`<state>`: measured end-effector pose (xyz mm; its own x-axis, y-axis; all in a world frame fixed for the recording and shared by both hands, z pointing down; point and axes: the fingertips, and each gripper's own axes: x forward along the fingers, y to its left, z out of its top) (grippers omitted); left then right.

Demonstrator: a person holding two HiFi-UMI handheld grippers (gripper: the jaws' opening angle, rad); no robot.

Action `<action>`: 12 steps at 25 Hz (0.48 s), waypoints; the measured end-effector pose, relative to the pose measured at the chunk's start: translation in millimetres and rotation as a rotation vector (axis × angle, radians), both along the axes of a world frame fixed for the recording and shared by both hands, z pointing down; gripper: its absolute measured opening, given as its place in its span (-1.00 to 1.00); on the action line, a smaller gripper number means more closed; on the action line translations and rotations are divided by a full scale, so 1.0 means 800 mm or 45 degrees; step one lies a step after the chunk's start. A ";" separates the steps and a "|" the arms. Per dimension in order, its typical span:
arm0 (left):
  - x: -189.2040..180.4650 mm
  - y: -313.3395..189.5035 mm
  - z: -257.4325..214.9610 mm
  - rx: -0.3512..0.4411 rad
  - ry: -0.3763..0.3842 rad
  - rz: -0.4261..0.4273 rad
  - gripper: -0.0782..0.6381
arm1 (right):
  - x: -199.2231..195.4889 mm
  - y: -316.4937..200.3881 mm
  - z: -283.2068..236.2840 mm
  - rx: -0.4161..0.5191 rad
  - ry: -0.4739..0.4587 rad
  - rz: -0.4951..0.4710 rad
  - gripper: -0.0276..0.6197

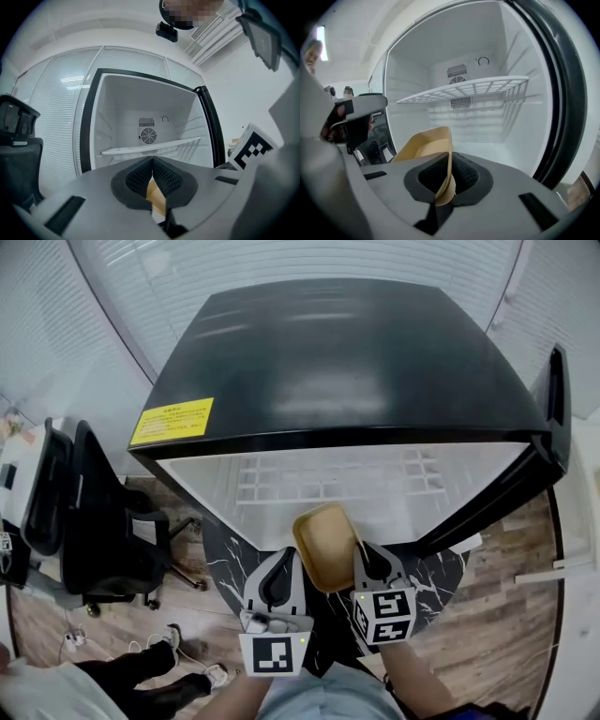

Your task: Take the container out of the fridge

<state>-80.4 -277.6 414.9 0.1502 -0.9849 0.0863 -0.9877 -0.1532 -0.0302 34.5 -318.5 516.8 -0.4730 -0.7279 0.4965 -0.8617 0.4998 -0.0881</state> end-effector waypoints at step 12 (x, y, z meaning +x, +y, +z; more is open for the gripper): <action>0.013 0.069 -0.059 0.117 -0.031 -0.085 -0.74 | 0.010 0.067 -0.106 0.232 -0.109 -0.089 -0.82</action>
